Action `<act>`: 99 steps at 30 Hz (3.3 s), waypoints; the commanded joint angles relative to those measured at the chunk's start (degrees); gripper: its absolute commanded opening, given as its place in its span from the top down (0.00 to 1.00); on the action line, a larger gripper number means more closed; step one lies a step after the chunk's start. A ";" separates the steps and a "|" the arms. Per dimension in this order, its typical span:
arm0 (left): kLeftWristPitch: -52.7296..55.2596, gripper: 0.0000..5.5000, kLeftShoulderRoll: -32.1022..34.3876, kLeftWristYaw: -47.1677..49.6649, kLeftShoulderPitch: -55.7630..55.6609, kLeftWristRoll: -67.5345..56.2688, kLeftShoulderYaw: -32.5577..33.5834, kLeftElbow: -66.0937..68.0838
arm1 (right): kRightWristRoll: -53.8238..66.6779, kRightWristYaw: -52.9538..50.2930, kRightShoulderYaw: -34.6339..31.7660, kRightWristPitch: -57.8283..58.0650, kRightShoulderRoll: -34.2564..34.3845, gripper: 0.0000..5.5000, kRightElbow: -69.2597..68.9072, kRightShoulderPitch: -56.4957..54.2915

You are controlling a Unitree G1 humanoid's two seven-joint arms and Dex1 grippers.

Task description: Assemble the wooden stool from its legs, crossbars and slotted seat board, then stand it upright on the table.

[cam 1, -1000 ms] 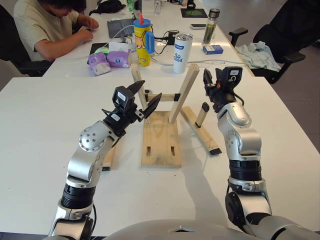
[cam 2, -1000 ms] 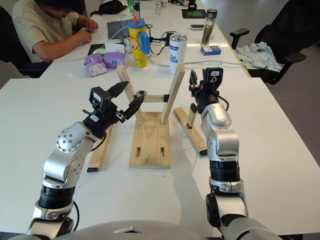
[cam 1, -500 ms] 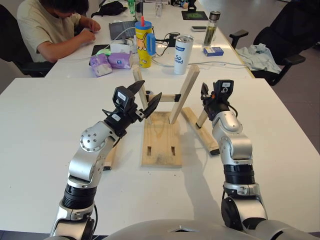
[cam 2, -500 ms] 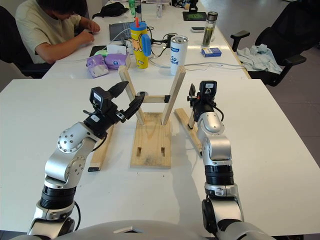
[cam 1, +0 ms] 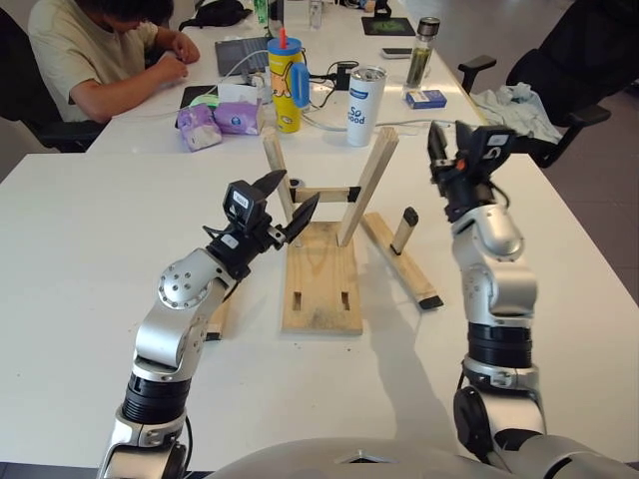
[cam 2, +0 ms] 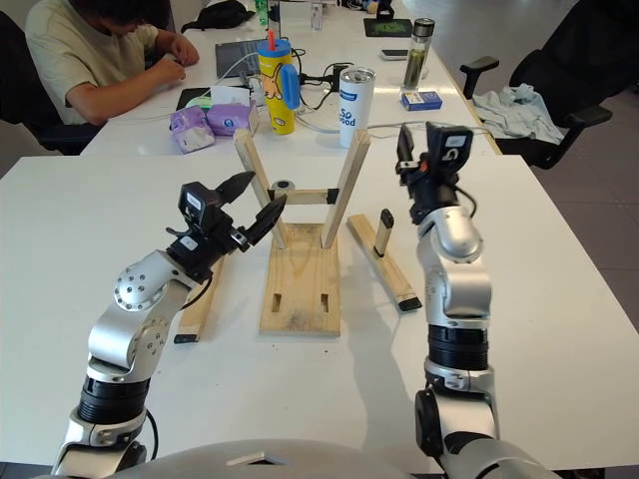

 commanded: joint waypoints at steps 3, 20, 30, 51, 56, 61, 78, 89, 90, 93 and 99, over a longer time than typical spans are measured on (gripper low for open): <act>0.94 0.38 0.53 -0.07 3.01 -0.13 0.24 -2.34 | 4.12 12.71 -0.73 13.13 -10.93 0.56 -1.42 16.81; 0.80 0.38 0.37 -0.29 3.56 0.38 -0.34 -1.71 | 1.30 16.35 13.06 24.65 -12.37 0.32 1.66 19.19; 1.10 0.38 0.72 0.00 4.06 0.55 0.19 -1.98 | 0.92 16.20 12.68 23.96 -12.31 0.59 3.65 18.39; 24.09 0.25 2.48 -4.44 -11.14 -37.86 18.96 3.03 | 40.67 20.36 -8.14 23.01 -6.99 0.63 -6.58 -2.48; 32.04 0.11 2.76 -0.58 -15.54 -58.08 22.93 7.10 | 57.17 27.57 -7.12 36.53 -14.12 0.63 -7.57 -1.03; 37.74 0.03 4.22 2.00 -17.55 -70.56 21.70 10.51 | 65.81 31.89 -6.31 42.45 -18.74 0.63 -8.91 1.22; 42.34 0.29 10.70 1.17 -18.37 -78.39 17.00 8.76 | 67.09 38.99 -2.08 45.01 -25.94 0.63 -10.97 7.20; 44.77 0.61 16.11 -3.14 -14.89 -76.84 16.17 8.34 | 67.69 40.16 -1.57 44.86 -27.78 0.63 -11.04 8.12; 44.99 0.62 16.98 -3.83 -13.79 -76.39 16.58 8.13 | 67.68 39.84 -1.62 44.84 -27.83 0.63 -10.75 7.82; 45.03 0.62 19.01 -5.43 -11.37 -75.42 17.73 8.05 | 67.71 38.98 -2.02 44.45 -27.70 0.63 -9.64 7.25; 43.03 0.63 21.59 -6.83 -9.51 -72.77 21.22 9.47 | 65.11 37.58 -0.01 43.90 -27.27 0.45 -10.24 9.61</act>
